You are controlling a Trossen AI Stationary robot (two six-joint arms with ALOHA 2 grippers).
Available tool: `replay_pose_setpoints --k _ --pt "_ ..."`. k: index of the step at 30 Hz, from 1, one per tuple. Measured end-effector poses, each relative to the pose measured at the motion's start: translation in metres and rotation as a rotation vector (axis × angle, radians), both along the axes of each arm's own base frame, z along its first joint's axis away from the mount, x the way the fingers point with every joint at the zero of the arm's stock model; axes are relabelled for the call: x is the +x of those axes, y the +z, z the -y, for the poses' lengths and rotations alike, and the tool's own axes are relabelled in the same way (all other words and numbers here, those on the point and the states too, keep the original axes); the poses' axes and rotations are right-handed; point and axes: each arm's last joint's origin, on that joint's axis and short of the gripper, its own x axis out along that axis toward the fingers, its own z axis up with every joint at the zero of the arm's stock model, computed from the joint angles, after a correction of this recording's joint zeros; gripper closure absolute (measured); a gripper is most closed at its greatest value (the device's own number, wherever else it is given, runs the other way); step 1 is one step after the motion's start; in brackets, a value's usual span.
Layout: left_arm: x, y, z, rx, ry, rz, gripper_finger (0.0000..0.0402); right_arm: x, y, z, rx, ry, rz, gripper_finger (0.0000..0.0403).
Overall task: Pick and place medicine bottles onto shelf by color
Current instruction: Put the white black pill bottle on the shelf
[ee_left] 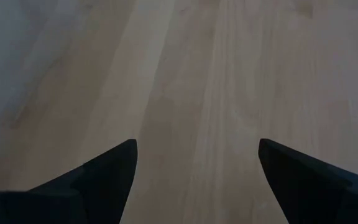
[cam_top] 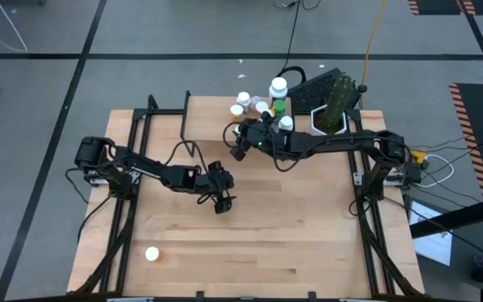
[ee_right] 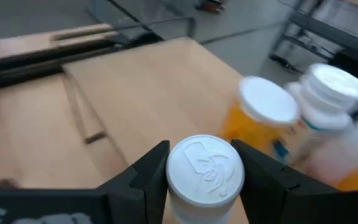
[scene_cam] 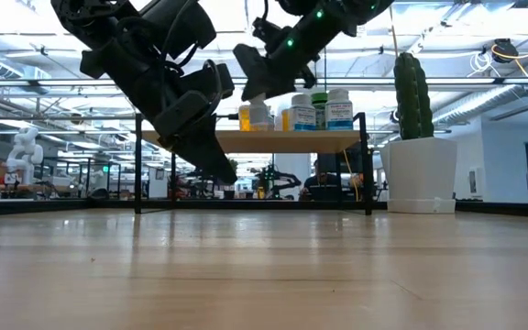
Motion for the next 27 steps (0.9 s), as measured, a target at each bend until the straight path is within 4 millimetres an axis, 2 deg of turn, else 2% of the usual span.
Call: replay_pose_setpoints --k 9,18,27 --pt "0.0 0.0 0.0 -0.004 0.004 0.0 0.0064 -0.001 -0.002 0.014 0.039 -0.068 0.05 0.025" --pt "0.0 0.0 0.0 -0.004 0.004 -0.001 0.0064 -0.006 -0.015 0.025 0.101 -0.025 0.086 0.0247" --pt "0.0 0.0 0.0 -0.011 0.012 -0.001 0.0064 -0.005 -0.013 0.024 0.07 0.001 0.118 0.0191"
